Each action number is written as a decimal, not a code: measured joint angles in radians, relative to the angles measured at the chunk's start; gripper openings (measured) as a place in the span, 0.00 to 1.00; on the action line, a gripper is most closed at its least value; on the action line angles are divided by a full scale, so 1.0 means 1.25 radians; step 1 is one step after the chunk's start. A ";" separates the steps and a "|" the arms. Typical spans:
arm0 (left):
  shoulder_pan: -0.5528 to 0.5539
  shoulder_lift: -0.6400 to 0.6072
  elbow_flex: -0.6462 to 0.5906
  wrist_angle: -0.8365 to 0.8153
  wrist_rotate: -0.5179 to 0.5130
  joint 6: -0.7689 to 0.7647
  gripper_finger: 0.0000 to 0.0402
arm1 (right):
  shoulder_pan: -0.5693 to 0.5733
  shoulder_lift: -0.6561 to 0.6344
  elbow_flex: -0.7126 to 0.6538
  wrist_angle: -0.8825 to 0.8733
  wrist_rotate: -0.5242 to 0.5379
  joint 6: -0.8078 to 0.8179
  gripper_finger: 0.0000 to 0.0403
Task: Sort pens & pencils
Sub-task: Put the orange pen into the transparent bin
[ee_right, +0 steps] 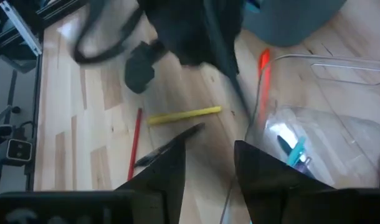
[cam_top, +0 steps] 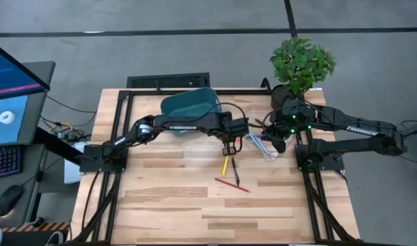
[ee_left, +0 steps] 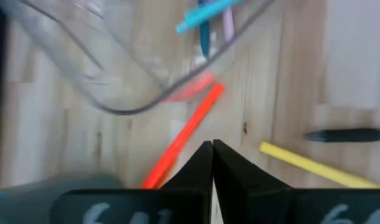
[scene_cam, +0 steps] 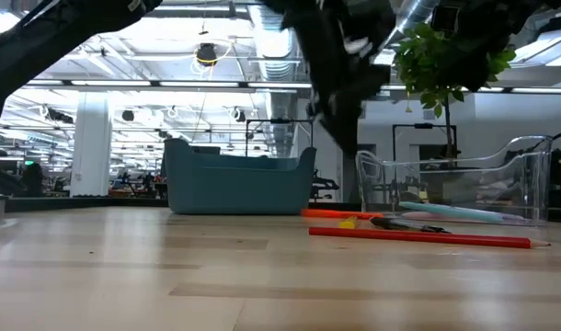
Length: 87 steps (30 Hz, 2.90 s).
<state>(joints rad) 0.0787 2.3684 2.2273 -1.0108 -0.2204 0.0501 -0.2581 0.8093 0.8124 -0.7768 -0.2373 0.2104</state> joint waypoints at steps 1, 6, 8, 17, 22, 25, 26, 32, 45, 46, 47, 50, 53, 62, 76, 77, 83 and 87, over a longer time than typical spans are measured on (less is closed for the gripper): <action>-0.002 0.000 0.027 -0.022 -0.001 -0.009 0.00 | 0.008 0.000 0.000 0.000 0.002 0.000 0.39; -0.035 -0.042 0.082 -0.090 -0.010 -0.107 0.00 | 0.094 0.025 0.000 -0.001 0.086 -0.001 0.28; -0.061 -0.086 0.074 -0.119 -0.025 -0.173 0.00 | 0.153 0.063 0.000 0.003 0.129 -0.011 0.20; -0.222 -0.264 0.079 -0.241 -0.282 -0.438 0.00 | 0.361 0.354 0.029 0.140 0.365 -0.051 0.01; -0.309 -0.325 0.079 -0.293 -0.414 -0.581 0.00 | 0.398 0.561 0.137 0.136 0.518 -0.142 0.01; -0.351 -0.349 0.079 -0.329 -0.466 -0.618 0.00 | 0.387 0.682 0.223 0.110 0.567 -0.152 0.01; -0.362 -0.355 0.079 -0.339 -0.477 -0.623 0.00 | 0.379 0.720 0.250 0.086 0.586 -0.152 0.00; -0.403 -0.369 0.079 -0.393 -0.491 -0.646 0.00 | 0.308 0.928 0.428 0.006 0.619 -0.148 0.00; -0.414 -0.374 0.078 -0.449 -0.471 -0.651 0.00 | 0.173 1.028 0.495 -0.013 0.676 -0.180 0.00; -0.414 -0.374 0.078 -0.449 -0.471 -0.646 0.00 | 0.166 1.028 0.491 -0.005 0.676 -0.187 0.00; -0.414 -0.374 0.078 -0.450 -0.471 -0.642 0.00 | 0.161 1.028 0.485 0.003 0.674 -0.189 0.00; -0.414 -0.374 0.078 -0.449 -0.473 -0.638 0.00 | 0.150 1.028 0.466 0.029 0.671 -0.200 0.00; -0.413 -0.374 0.078 -0.449 -0.477 -0.636 0.00 | 0.139 1.028 0.446 0.066 0.657 -0.217 0.00; -0.413 -0.373 0.078 -0.449 -0.478 -0.636 0.00 | 0.146 1.030 0.428 0.071 0.595 -0.236 0.00; -0.413 -0.372 0.078 -0.449 -0.467 -0.687 0.00 | 0.349 0.914 0.504 -0.101 0.451 -0.218 0.01; -0.413 -0.372 0.078 -0.448 -0.454 -0.698 0.00 | 0.361 0.888 0.512 -0.128 0.450 -0.206 0.01; -0.409 -0.371 0.068 -0.437 -0.367 -0.809 0.14 | 0.419 0.674 0.515 -0.262 0.433 -0.062 0.06; -0.397 -0.356 0.015 -0.416 -0.374 -0.922 0.27 | 0.462 0.525 0.512 -0.336 0.435 0.053 0.09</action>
<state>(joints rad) -0.4180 1.9237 2.2465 -1.5307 -0.6876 -1.1027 0.3190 1.4650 1.4521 -1.1971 0.3064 0.2768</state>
